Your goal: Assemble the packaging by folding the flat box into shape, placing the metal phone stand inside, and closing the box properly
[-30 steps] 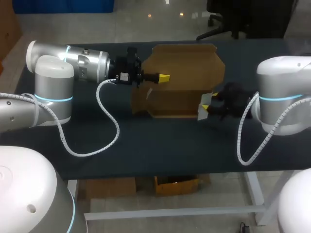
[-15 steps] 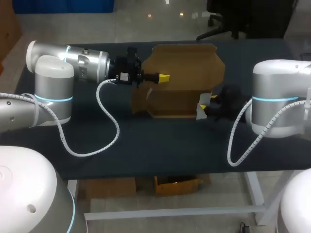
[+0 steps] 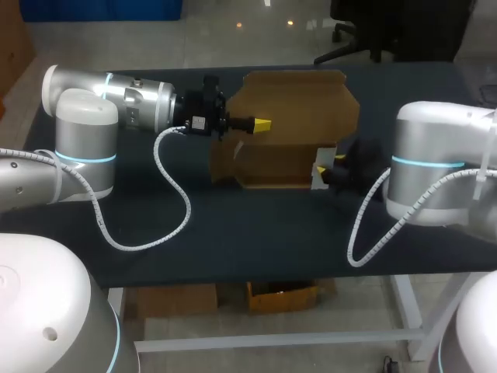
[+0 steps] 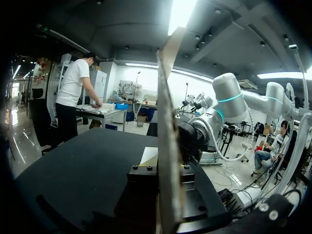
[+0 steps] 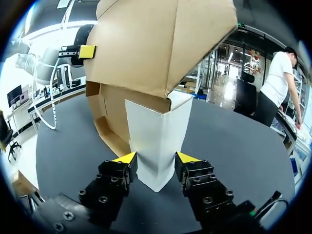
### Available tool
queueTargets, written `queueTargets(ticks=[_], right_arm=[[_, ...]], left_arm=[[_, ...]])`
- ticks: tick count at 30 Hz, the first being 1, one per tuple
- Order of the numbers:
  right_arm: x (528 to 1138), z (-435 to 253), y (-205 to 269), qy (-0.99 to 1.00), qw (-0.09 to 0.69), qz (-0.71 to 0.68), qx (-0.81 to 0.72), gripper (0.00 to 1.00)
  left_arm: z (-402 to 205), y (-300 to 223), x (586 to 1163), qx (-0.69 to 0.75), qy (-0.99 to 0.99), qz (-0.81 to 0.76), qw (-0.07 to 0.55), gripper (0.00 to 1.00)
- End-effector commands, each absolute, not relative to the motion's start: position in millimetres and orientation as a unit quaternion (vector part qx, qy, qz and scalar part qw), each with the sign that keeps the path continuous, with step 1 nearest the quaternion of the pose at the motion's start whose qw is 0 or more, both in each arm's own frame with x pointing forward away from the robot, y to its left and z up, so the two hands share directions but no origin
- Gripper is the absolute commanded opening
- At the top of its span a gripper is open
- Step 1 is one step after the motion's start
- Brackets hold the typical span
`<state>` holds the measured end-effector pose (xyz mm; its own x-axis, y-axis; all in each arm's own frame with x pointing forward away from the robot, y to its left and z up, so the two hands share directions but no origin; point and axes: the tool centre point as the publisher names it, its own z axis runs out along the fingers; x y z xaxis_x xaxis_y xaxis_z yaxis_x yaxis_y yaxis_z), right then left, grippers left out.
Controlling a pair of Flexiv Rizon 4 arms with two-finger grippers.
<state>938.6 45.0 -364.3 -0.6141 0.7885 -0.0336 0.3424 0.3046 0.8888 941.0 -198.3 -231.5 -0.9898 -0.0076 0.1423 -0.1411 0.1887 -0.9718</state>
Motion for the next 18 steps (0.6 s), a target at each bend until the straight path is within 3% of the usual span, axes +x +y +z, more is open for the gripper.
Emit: queueTargets(ticks=[1, 18], right_arm=[[937.7, -371.2, 52.8, 0.744, 0.297, 0.44, 0.406, 0.46], [938.2, -373.0, 54.0, 0.704, 0.323, 0.424, 0.47, 0.42]], left_arm=[[-233.1, -198.1, 941.2, 0.047, -0.769, 0.635, 0.053, 0.0], [-233.1, -198.1, 941.2, 0.047, -0.769, 0.635, 0.053, 0.0]])
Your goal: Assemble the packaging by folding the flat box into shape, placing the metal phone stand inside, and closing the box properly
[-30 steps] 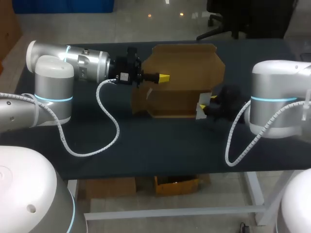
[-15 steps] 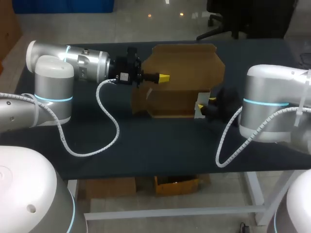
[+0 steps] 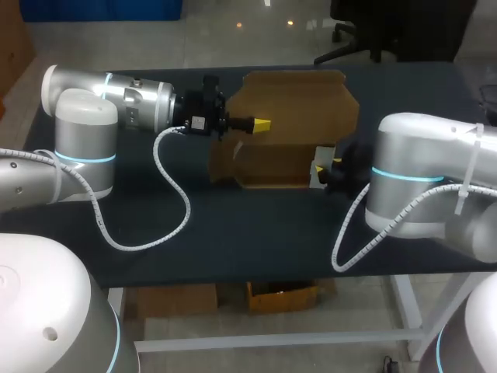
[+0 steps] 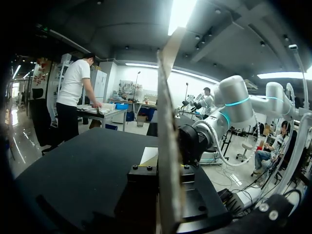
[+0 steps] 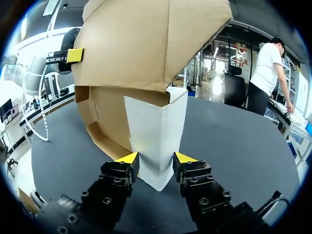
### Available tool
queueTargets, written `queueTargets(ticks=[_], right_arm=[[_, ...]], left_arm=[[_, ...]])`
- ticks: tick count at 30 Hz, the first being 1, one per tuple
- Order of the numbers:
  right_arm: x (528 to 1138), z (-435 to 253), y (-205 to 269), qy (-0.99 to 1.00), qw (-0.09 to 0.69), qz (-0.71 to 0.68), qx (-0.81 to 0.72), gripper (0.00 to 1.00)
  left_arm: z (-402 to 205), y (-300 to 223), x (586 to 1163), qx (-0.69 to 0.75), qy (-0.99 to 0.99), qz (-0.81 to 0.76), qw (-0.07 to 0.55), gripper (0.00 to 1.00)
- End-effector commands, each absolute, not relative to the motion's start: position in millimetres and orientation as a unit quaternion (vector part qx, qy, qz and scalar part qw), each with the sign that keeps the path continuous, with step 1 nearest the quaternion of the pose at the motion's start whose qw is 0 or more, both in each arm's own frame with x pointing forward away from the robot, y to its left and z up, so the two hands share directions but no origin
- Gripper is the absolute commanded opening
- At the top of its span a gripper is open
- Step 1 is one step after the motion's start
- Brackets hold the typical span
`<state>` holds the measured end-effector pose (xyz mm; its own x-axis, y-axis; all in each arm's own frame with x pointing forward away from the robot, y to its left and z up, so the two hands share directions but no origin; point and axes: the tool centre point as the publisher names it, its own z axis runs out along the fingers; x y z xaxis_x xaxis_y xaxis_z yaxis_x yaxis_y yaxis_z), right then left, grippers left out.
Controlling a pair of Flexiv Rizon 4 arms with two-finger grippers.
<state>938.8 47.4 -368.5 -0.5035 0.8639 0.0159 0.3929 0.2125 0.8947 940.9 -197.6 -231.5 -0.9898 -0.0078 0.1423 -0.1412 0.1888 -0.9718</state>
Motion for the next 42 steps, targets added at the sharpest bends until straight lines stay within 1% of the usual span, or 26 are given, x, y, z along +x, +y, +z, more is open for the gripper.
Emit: queueTargets(ticks=[1, 9, 14, 22, 31, 42], right_arm=[[937.9, -373.2, 53.7, 0.701, 0.325, 0.422, 0.474, 0.42], [937.6, -374.4, 52.1, 0.686, 0.334, 0.417, 0.495, 0.38], [937.7, -374.4, 50.6, 0.677, 0.339, 0.412, 0.507, 0.31], [940.2, -374.6, 49.8, 0.666, 0.348, 0.407, 0.519, 0.3], [944.4, -374.3, 50.2, 0.656, 0.354, 0.403, 0.531, 0.26], [947.0, -377.1, 49.4, 0.638, 0.363, 0.396, 0.552, 0.24]], left_arm=[[-233.1, -198.1, 941.2, 0.047, -0.769, 0.635, 0.053, 0.0], [-233.1, -198.1, 941.2, 0.047, -0.769, 0.635, 0.053, 0.0], [-233.1, -198.1, 941.2, 0.047, -0.769, 0.635, 0.053, 0.0], [-233.1, -198.1, 941.2, 0.047, -0.769, 0.635, 0.053, 0.0], [-233.1, -198.1, 941.2, 0.047, -0.769, 0.635, 0.053, 0.0], [-233.1, -198.1, 941.2, 0.047, -0.769, 0.635, 0.053, 0.0]])
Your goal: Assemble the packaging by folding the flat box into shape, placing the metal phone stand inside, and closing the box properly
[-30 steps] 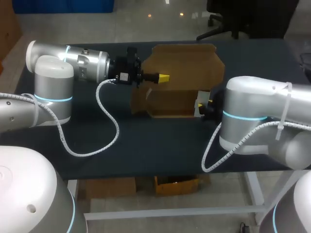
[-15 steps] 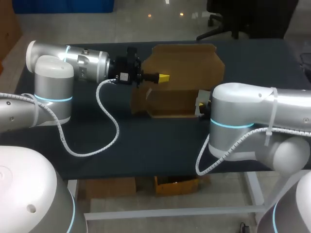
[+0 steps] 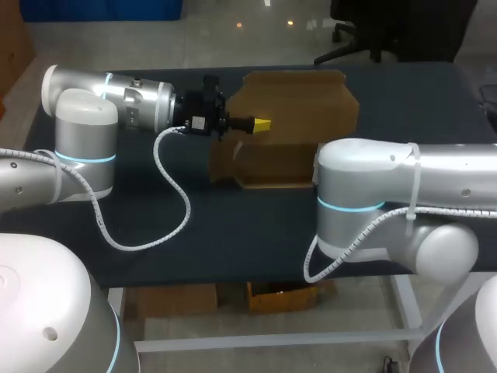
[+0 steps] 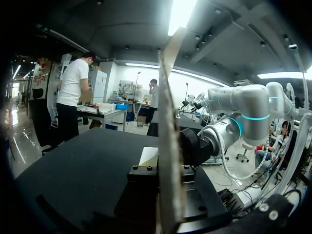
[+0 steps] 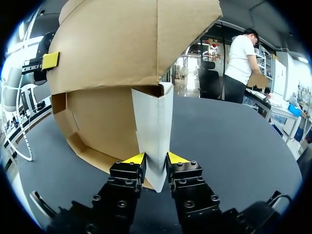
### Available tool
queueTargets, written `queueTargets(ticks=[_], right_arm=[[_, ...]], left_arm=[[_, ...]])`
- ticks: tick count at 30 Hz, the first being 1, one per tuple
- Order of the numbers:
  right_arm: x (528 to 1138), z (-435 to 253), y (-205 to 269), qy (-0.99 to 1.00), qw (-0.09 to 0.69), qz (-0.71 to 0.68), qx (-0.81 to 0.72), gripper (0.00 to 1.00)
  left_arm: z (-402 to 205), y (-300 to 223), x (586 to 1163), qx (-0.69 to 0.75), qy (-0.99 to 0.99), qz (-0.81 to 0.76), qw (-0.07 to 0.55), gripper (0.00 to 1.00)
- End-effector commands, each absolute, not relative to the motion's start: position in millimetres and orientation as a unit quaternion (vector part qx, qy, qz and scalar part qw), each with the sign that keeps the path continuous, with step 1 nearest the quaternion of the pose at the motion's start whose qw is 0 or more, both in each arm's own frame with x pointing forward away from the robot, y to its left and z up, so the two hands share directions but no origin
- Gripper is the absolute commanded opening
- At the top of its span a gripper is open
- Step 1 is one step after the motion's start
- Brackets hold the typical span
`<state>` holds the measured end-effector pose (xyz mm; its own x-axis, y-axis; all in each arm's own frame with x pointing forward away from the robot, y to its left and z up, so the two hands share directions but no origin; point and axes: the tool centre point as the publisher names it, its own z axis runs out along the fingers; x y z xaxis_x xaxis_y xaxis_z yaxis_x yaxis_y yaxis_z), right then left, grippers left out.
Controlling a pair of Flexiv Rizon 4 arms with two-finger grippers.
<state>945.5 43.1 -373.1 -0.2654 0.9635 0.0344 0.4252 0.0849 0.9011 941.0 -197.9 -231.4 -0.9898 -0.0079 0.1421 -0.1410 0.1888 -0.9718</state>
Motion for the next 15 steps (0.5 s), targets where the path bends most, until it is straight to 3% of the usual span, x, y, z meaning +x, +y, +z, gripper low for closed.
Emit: queueTargets(ticks=[1, 15], right_arm=[[947.4, -377.1, 49.0, 0.637, 0.363, 0.395, 0.553, 0.24], [953.0, -378.1, 48.9, 0.62, 0.368, 0.39, 0.572, 0.18]], left_arm=[[-233.1, -198.1, 941.2, 0.047, -0.769, 0.635, 0.053, 0.0], [-233.1, -198.1, 941.2, 0.047, -0.769, 0.635, 0.053, 0.0]])
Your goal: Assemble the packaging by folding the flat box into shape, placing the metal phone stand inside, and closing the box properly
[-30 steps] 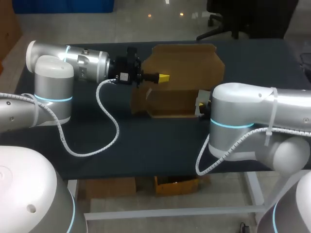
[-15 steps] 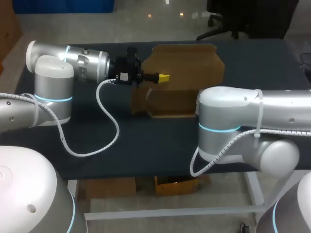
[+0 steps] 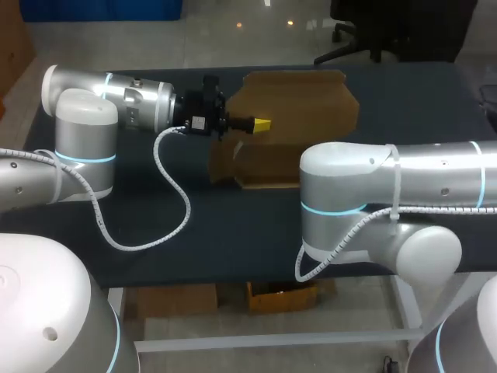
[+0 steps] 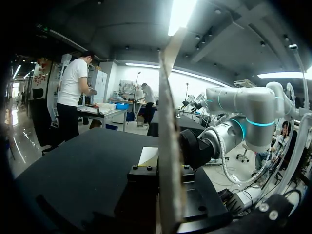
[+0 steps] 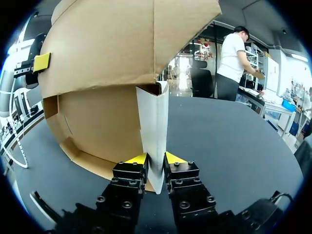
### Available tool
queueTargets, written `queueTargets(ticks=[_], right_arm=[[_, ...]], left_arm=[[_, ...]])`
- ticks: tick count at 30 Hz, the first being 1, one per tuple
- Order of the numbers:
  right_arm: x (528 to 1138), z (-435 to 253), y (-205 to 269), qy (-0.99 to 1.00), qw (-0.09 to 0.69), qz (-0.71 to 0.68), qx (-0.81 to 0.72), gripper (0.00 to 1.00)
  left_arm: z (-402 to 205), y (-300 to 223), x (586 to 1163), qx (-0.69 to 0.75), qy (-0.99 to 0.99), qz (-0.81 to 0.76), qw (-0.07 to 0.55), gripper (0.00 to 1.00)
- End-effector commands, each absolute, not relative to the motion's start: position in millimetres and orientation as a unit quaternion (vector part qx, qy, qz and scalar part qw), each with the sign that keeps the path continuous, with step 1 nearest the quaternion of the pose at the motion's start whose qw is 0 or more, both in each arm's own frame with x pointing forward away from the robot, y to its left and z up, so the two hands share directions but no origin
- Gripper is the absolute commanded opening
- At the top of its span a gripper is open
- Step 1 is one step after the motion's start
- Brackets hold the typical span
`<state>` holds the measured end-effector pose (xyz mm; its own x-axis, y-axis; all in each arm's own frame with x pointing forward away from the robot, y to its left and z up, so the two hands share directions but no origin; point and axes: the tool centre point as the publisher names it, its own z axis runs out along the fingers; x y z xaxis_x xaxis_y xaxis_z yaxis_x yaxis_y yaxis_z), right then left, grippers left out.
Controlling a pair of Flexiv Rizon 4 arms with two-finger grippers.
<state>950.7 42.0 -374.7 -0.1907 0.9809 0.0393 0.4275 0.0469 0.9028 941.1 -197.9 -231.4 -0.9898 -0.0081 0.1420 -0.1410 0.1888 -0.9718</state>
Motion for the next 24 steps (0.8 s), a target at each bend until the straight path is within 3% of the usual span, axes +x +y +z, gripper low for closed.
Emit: queueTargets(ticks=[1, 13, 16, 24], right_arm=[[953.4, -378.1, 49.0, 0.619, 0.368, 0.39, 0.574, 0.18], [956.6, -377.7, 49.5, 0.607, 0.37, 0.392, 0.583, 0.14], [956.3, -378.5, 48.5, 0.605, 0.369, 0.392, 0.587, 0.0], [955.2, -378.7, 45.1, 0.599, 0.367, 0.398, 0.59, 0.0]], left_arm=[[-233.1, -198.1, 941.2, 0.047, -0.769, 0.635, 0.053, 0.0], [-233.1, -198.1, 941.2, 0.047, -0.769, 0.635, 0.053, 0.0], [-233.1, -198.1, 941.2, 0.047, -0.769, 0.635, 0.053, 0.0], [-232.9, -198.2, 940.5, 0.046, -0.77, 0.634, 0.052, 0.02]])
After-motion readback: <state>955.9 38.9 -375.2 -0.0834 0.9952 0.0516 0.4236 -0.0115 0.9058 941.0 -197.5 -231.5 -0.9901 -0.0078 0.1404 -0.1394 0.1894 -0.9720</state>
